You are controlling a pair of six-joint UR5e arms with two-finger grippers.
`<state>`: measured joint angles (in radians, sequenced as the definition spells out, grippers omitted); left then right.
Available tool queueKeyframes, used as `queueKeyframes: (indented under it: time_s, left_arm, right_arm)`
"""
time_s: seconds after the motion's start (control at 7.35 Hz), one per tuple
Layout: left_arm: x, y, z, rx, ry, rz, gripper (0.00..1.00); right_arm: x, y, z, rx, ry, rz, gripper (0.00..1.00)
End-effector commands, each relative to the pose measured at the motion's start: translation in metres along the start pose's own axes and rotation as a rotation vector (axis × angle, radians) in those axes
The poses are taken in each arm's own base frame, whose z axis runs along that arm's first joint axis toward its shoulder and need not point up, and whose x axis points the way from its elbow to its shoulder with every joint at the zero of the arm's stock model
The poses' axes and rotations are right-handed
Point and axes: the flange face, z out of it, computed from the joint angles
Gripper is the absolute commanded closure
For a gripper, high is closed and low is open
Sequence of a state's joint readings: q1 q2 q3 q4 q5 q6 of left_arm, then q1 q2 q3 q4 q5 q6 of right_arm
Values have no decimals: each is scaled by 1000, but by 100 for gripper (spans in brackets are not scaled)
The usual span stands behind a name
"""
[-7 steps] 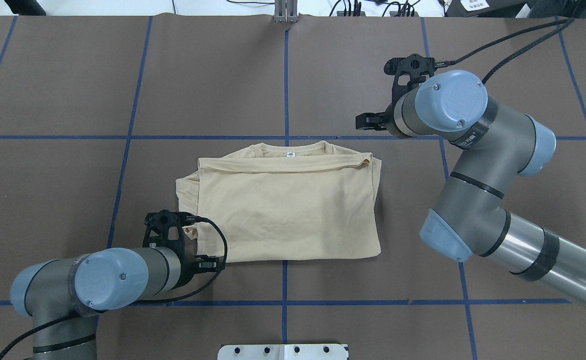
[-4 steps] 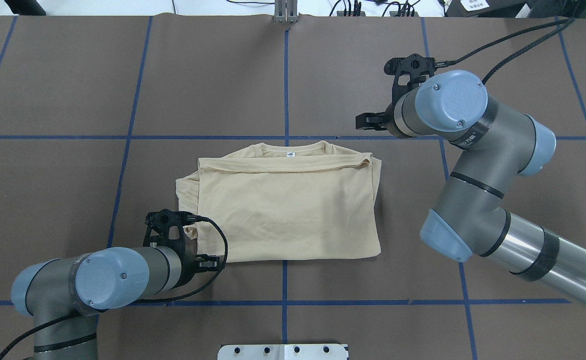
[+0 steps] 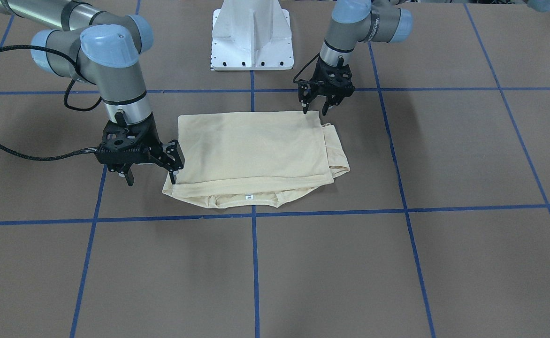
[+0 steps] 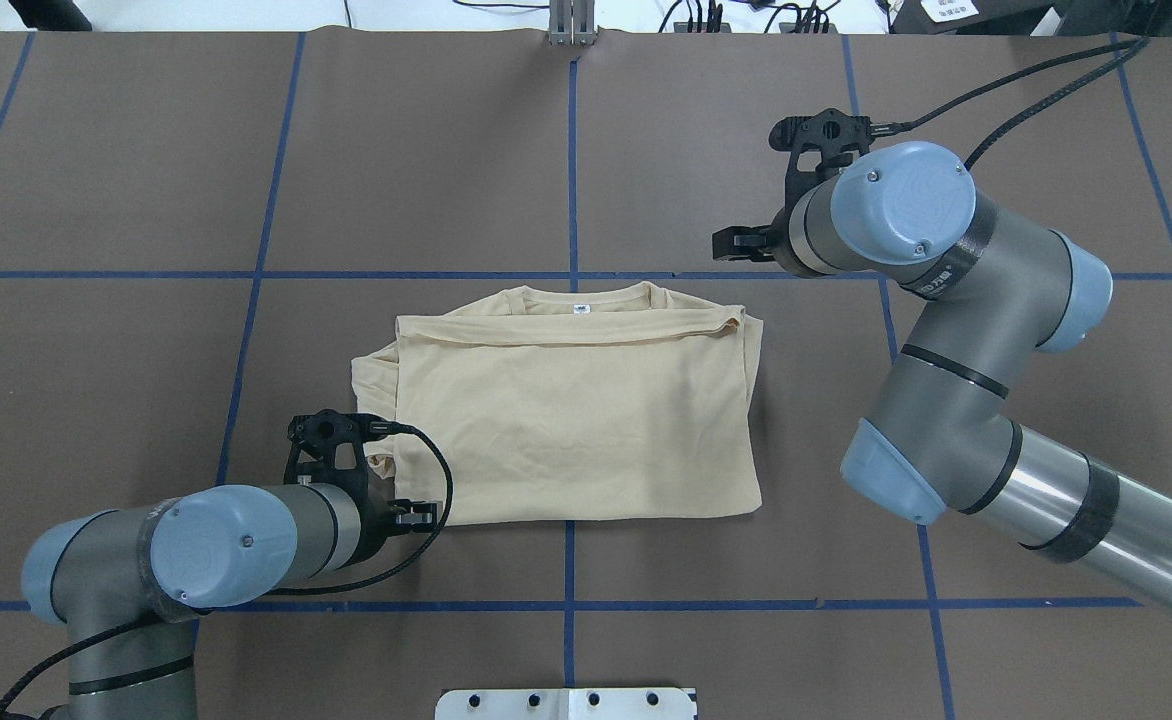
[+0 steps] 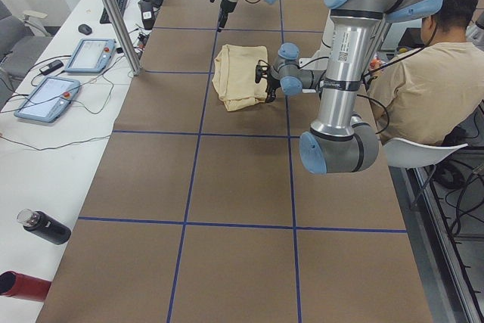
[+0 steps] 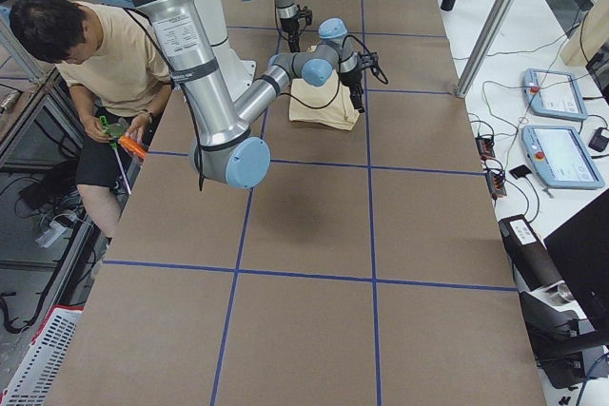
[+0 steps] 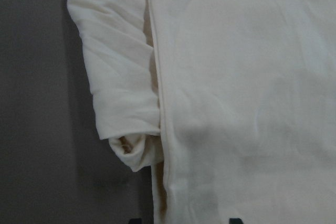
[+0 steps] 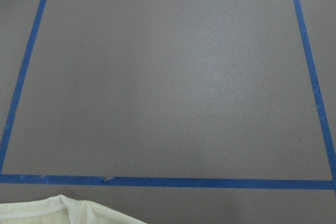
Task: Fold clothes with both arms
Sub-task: 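Lower the left gripper to the folded shirt's near side and grasp it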
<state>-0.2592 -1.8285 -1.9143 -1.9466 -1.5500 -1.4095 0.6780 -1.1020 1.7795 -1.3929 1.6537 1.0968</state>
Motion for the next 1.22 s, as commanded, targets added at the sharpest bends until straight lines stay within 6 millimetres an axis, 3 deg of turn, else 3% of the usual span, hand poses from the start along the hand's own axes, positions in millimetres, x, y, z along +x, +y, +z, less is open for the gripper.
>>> queueKeyframes:
  time_s: [0.0, 0.27, 0.41, 0.54, 0.82, 1.09]
  left_arm:
    - [3, 0, 7, 0, -6, -2, 46]
    - [11, -2, 11, 0, -3, -5, 54]
    - [12, -2, 10, 1, 0, -9, 72]
    - [12, -4, 8, 4, 3, -13, 100]
    - [4, -18, 1, 24, -4, -16, 100]
    - [-23, -65, -2, 87, -54, 33, 100]
  right_arm:
    - [0, 0, 0, 0, 1, 0, 0]
    - [0, 0, 0, 0, 1, 0, 0]
    - [-1, 0, -1, 1, -2, 1, 0]
    - [-1, 0, -1, 1, -2, 3, 0]
    - [0, 0, -1, 0, 0, 3, 0]
    - [-1, 0, -1, 1, -2, 3, 0]
